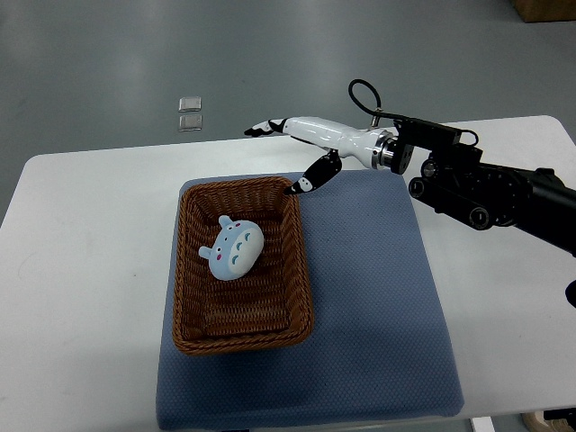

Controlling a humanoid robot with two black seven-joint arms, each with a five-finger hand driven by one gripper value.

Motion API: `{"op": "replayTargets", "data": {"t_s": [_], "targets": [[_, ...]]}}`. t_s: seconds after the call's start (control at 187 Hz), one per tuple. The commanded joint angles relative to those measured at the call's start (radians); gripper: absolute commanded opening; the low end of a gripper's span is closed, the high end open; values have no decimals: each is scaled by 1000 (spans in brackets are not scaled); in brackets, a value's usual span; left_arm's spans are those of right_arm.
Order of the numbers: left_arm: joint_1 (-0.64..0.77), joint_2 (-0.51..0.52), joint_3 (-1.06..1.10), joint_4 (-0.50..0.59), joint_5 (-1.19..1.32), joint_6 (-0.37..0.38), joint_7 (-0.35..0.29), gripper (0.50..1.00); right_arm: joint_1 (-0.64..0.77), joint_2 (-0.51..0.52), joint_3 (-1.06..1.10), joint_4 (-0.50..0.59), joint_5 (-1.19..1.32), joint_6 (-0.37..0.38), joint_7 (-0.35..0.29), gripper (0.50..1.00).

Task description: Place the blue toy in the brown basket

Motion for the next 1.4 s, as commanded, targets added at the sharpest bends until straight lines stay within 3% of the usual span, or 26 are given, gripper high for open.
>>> {"op": "replayTargets", "data": {"t_s": [0.0,0.278,0.422,0.598,0.962,1.394], "targets": [[0,0,1,-2,1,-1,0,1000,-79,-34,105,1,58,1,0,893],[0,0,1,0,1,1,0,1000,-245,-22,406,2,285,64,-10,893],[2,0,1,3,1,-1,0,1000,-289,8,495,2,468,69,-100,893],[2,0,1,5,1,-1,0,1000,-320,31,556,1,578,67,-157,893],[2,0,2,6,-1,-1,0,1000,-429,136,719,-4,655,143,-158,895],[0,0,2,6,-1,1,0,1000,-439,133,708,-54,655,87,-152,913]]}}
